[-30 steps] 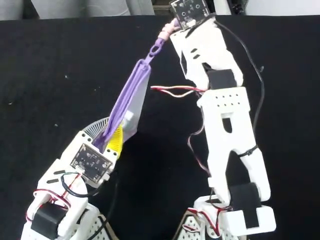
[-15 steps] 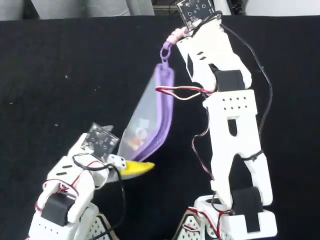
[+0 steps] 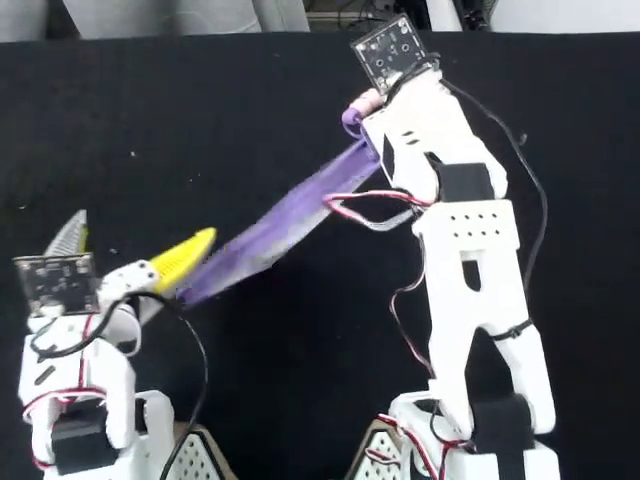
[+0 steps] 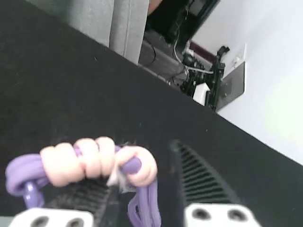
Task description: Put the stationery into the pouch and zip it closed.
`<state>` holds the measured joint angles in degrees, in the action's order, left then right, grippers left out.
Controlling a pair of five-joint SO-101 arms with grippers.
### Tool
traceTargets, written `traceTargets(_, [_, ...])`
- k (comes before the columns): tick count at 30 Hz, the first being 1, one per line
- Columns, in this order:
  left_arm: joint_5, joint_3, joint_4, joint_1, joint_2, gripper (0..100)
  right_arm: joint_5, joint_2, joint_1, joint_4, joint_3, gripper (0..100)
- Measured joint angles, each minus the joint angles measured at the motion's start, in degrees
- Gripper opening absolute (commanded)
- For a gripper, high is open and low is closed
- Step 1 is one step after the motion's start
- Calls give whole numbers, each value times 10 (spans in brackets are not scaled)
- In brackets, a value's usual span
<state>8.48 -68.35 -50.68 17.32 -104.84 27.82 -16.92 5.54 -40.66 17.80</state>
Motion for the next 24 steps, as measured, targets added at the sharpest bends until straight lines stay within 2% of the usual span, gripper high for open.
traceTargets(12, [-1,0,11,87,0,551,1,9,18,-6,76,206])
traceTargets(20, [-1,0,11,91,0,551,4,15,116,-32,105,402])
traceTargets(24, [-1,0,11,91,0,551,3,15,135,-32,105,454])
